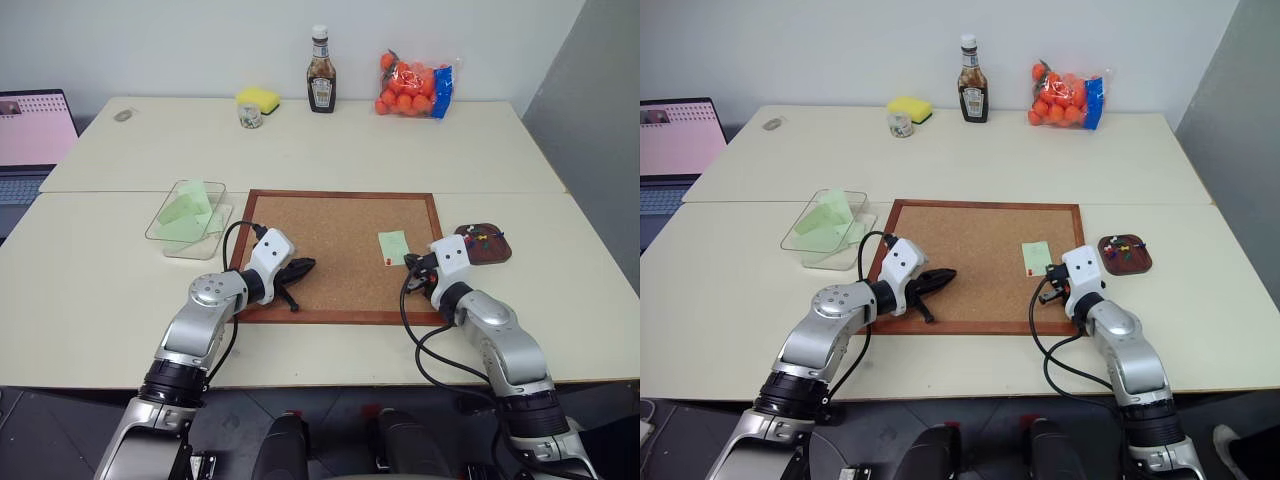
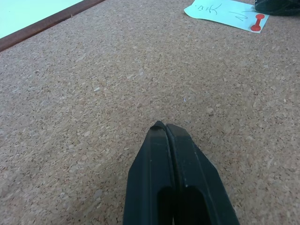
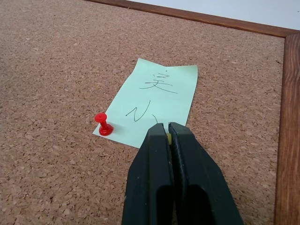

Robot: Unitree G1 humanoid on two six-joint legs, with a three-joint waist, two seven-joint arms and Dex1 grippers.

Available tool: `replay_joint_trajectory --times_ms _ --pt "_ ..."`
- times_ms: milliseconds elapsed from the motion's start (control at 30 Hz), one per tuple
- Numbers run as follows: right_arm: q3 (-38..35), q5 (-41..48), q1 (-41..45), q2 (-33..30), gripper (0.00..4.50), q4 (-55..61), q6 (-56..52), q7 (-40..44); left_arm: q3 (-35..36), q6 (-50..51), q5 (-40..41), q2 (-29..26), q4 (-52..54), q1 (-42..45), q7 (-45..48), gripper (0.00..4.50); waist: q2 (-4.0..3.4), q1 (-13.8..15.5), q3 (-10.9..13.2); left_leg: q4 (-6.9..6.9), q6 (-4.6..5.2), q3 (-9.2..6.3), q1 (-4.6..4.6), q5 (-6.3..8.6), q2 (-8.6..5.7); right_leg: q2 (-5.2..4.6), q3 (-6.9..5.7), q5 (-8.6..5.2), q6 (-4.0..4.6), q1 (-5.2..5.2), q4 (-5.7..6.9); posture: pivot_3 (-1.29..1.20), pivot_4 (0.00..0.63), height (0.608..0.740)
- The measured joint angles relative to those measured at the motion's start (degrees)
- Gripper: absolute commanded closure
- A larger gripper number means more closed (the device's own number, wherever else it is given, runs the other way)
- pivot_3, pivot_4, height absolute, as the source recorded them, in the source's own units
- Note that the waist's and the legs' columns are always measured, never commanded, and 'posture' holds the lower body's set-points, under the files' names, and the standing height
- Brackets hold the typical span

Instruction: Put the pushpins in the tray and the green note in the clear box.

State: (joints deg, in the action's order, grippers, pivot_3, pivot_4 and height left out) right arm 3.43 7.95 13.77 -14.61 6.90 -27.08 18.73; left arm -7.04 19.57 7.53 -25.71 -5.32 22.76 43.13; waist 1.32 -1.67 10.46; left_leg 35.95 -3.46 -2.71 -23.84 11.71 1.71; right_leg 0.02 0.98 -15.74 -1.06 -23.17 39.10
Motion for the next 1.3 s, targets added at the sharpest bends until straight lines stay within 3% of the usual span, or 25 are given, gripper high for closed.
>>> replay_joint_trajectory --times_ms 900,1300 --pt "-5.19 2.90 -3.53 3.73 4.50 6.49 4.71 -2.34 -0.01 0.05 -0.12 0.00 0.39 -0.27 -0.03 4.50 0.00 0.01 0.00 0.00 0.00 0.00 0.00 0.00 0.01 0.00 0.01 0.00 0.00 0.00 0.00 0.00 0.150 0.740" --pt "-14.87 1.07 0.79 -4.81 4.50 -0.80 1.60 -6.95 0.00 -0.80 -0.92 0.02 0.13 -0.44 0.03 4.50 -0.01 0.00 -0.01 0.00 0.00 0.04 0.03 0.00 0.00 0.01 0.03 0.00 0.01 0.00 0.02 0.00 0.150 0.740"
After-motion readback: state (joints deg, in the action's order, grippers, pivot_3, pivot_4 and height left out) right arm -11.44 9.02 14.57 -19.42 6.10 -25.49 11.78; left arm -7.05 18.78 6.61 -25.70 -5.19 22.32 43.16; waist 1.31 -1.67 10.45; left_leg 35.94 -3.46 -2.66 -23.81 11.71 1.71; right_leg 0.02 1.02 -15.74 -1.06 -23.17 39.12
